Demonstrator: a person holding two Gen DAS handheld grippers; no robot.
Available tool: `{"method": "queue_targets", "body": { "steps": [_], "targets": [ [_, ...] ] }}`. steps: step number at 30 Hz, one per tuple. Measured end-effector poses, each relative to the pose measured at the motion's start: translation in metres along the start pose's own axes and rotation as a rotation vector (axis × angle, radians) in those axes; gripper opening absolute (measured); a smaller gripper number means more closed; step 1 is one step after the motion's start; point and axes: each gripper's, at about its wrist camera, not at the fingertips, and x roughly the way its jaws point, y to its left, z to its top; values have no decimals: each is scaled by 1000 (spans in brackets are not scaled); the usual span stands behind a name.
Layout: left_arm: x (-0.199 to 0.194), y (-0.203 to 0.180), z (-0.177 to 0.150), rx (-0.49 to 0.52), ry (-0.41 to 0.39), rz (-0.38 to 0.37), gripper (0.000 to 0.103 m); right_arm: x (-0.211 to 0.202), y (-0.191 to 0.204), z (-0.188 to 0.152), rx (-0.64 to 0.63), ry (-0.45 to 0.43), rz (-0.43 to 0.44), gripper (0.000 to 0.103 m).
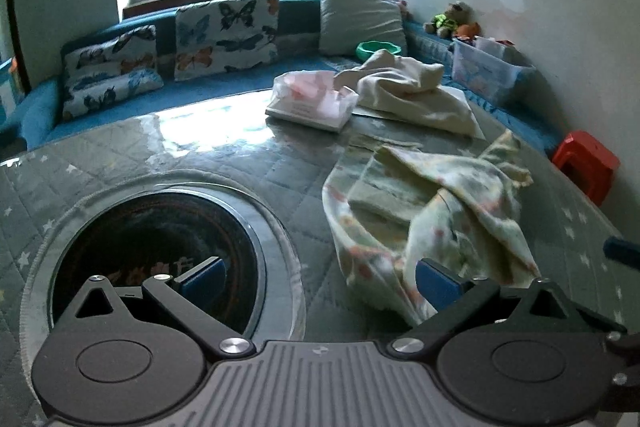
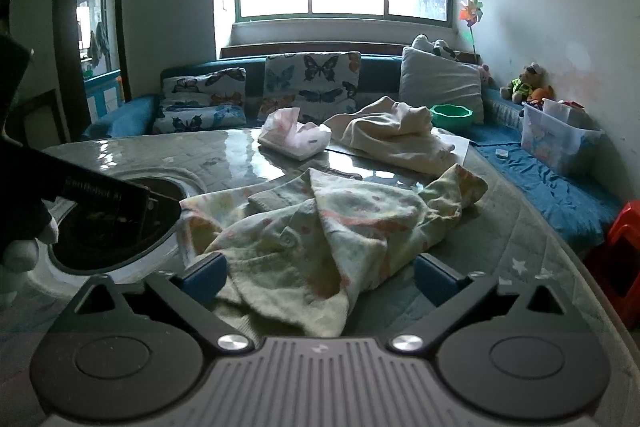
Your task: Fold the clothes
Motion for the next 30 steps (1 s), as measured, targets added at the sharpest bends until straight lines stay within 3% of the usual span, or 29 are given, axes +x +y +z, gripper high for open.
{"method": "queue_targets", "body": {
  "steps": [5,12,17,18,19,20,22,23,24,27,28,30],
  "targets": [
    [23,7,11,-61,58,3,91,23,-4,12,-1,17,-9,89],
    [44,12,22,-138,95,-29,90,61,-4,19,-23,76,-14,71],
    [60,7,24,-144,135,-57,90,81,-7,19,-32,111,-38,65],
    [64,7,23,-148,148,-67,87,85,-8,19,-31,118,-43,59],
    [68,7,22,-151,162,-78,82,88,-9,18,-30,125,-47,52],
    [72,8,21,-155,175,-88,73,88,-10,17,-28,126,-49,51],
    [79,9,19,-164,198,-113,53,86,-12,15,-23,123,-51,37],
    [82,10,17,-171,210,-139,37,86,-13,14,-20,122,-51,36],
    [83,12,16,-181,218,-161,26,85,-14,13,-17,121,-52,31],
    [81,11,13,-175,207,-182,10,82,-16,9,-10,117,-55,17],
    [79,11,12,-173,201,-187,9,82,-17,8,-7,116,-56,11],
    [73,12,11,-171,189,-198,6,78,-20,7,-1,109,-60,8]
  ]
}}
